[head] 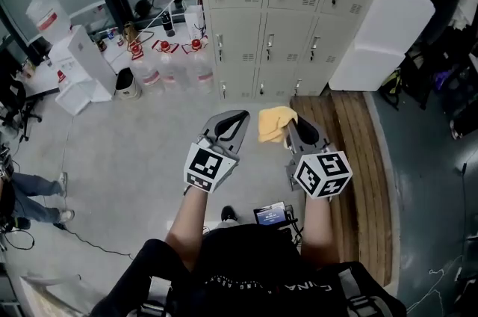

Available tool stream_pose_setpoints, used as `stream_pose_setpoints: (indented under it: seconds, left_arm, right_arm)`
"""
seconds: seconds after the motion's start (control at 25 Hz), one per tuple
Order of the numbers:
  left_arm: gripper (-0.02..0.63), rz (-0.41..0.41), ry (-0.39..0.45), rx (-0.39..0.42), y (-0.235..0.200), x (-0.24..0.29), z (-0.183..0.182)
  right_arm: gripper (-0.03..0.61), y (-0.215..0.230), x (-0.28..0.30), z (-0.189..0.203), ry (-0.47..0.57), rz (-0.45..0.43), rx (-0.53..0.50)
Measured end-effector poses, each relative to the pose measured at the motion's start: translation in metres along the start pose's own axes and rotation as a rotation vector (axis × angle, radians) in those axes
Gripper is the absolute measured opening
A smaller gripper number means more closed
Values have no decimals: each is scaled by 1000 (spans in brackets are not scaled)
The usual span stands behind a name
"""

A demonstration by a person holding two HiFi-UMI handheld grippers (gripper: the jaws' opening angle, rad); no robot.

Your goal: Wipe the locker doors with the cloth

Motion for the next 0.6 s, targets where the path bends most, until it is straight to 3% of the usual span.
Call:
stream_pose_setpoints:
  seconds: [0.32,0.6]
  left_arm:
    - [21,-1,6,-17,-66,-3,15]
    - [21,-6,-13,-50,-94,16,34]
  right_arm:
    - [51,-33,63,8,-23,-1,-46]
    - [51,-11,101,12,-33,12,7]
Point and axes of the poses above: the fingertips, and each gripper's own axes: x forward along the fingers, y to its right, z out of its underside, the point moved 1 cm from there along -x, backward along the fingers
